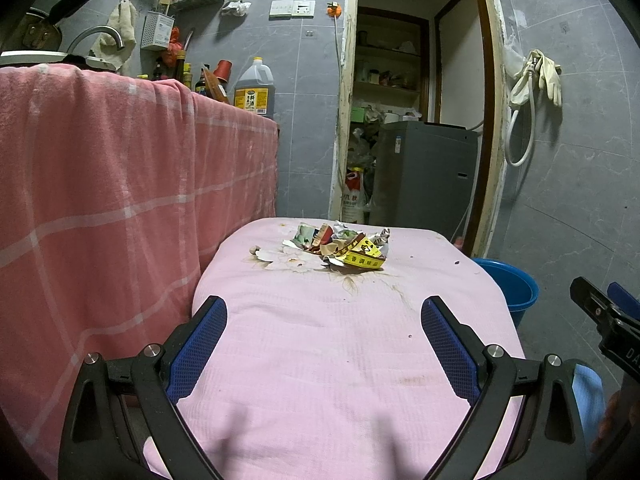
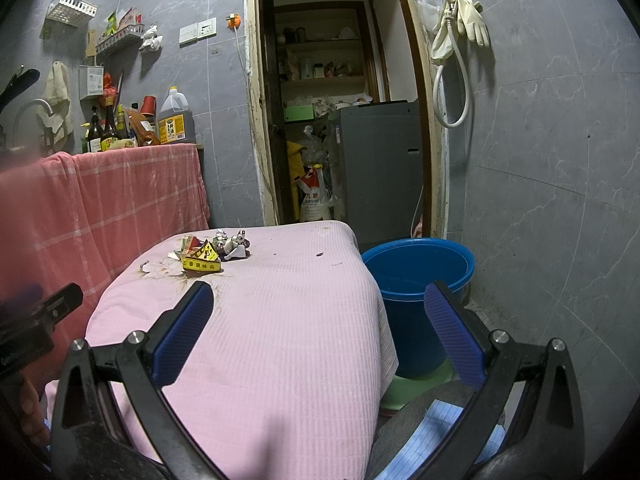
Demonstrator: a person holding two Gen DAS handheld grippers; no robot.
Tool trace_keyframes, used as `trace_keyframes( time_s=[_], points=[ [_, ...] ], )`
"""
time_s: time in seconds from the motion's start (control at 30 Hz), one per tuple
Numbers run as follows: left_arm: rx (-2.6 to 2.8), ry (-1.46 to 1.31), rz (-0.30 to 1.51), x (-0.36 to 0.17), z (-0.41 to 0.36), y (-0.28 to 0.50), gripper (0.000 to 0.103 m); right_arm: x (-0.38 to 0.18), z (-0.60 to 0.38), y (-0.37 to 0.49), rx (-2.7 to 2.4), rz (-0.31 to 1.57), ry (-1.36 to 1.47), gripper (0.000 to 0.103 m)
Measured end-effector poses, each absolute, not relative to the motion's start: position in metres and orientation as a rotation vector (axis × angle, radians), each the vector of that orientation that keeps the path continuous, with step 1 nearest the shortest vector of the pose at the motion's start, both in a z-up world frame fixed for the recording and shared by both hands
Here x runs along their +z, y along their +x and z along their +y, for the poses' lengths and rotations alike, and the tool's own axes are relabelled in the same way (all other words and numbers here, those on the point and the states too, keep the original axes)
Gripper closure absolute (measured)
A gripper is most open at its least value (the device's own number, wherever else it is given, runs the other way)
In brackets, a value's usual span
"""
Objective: Collect trash
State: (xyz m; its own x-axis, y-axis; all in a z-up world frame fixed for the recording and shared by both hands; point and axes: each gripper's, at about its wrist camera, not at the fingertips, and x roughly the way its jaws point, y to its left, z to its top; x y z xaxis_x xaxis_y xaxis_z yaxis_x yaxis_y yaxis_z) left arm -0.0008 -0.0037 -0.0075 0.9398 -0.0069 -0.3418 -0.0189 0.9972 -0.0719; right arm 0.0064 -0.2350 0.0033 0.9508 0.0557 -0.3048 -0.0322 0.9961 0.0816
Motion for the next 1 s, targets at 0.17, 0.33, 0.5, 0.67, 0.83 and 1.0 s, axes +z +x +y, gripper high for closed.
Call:
trace_keyframes(
  time_s=[0.17, 0.33, 0.5, 0.67, 0.83, 1.0],
  points=[
    [0.006, -0.075, 0.349, -0.0078, -0.0040, -0.0010, 0.008, 0.0031, -0.2350, 0.0066, 0.045, 0.312, 0.077, 0.000],
    [0.006, -0.075, 0.350, -0.0076, -0.0037, -0.0008, 0.008, 0.0030, -0.2349, 0.0063, 0.045, 0.313, 0.078, 0.000],
    [0.006, -0.076, 0.351, -0.0075, -0.0034, -0.0006, 0.008, 0.0027, -0.2348, 0.0065, 0.045, 0.313, 0.079, 0.000],
    [0.006, -0.076, 0.352, -0.0079, -0.0037, -0.0007, 0.008, 0.0024, -0.2347, 0.0070, 0.045, 0.314, 0.079, 0.000],
    [0.006, -0.076, 0.356, -0.0101, -0.0064, -0.0015, 0.008, 0.0021, -0.2349, 0.0077, 0.045, 0.315, 0.081, 0.000],
    [0.010, -0.079, 0.361, -0.0133, -0.0057, 0.0003, 0.008, 0.0025, -0.2348, 0.0083, 0.045, 0.313, 0.078, 0.000]
  ],
)
